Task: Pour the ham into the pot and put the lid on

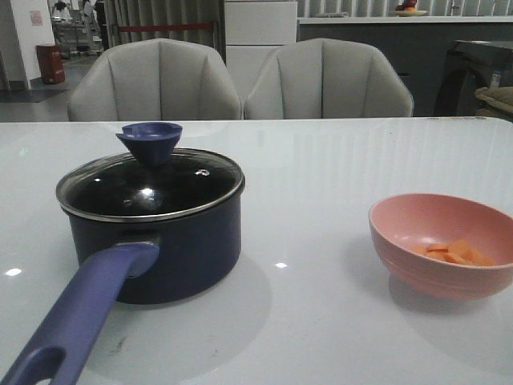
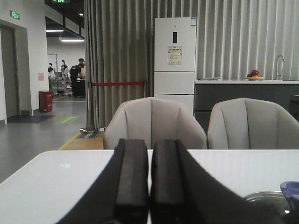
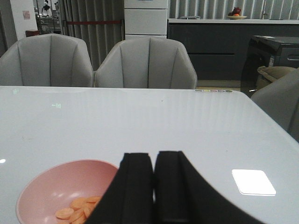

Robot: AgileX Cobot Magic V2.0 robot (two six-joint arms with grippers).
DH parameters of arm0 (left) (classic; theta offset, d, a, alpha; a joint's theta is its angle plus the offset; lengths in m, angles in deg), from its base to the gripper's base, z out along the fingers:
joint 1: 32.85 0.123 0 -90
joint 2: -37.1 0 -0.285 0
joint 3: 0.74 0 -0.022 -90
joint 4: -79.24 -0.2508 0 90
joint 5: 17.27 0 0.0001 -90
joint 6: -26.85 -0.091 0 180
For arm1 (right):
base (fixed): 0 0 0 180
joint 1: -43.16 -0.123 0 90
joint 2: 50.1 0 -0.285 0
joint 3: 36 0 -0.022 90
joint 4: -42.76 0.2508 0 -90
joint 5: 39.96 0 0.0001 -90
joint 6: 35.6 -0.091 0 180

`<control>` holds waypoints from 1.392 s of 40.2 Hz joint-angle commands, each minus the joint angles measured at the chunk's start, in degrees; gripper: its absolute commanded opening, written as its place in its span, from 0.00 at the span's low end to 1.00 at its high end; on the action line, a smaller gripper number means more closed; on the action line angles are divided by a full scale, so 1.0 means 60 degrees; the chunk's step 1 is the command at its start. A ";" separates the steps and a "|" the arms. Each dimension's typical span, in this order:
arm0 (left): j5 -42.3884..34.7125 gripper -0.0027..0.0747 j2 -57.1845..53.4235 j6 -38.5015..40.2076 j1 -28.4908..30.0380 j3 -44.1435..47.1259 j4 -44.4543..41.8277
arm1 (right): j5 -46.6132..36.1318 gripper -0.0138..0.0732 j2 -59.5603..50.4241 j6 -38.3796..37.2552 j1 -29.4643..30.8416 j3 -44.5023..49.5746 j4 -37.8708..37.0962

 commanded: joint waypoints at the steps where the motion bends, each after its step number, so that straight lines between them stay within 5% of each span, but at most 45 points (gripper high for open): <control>1: 0.0309 0.18 0.0039 0.0088 0.0001 -0.1015 0.0095 | -0.0730 0.34 -0.0177 0.0030 0.0012 0.0103 -0.0090; 12: 0.3764 0.18 0.1959 0.0088 0.0001 -0.3435 0.0189 | -0.0730 0.34 -0.0177 0.0030 0.0012 0.0103 -0.0090; 39: 0.3823 0.20 0.2879 0.0088 0.0001 -0.3287 0.0348 | -0.0730 0.34 -0.0177 0.0030 0.0012 0.0103 -0.0090; 46: 0.3883 0.40 0.2879 0.0088 0.0001 -0.3320 0.0348 | -0.0730 0.34 -0.0177 0.0030 0.0012 0.0103 -0.0090; 56: 0.4099 0.89 0.2922 0.0088 0.0001 -0.3406 0.0348 | -0.0730 0.34 -0.0177 0.0030 0.0012 0.0103 -0.0090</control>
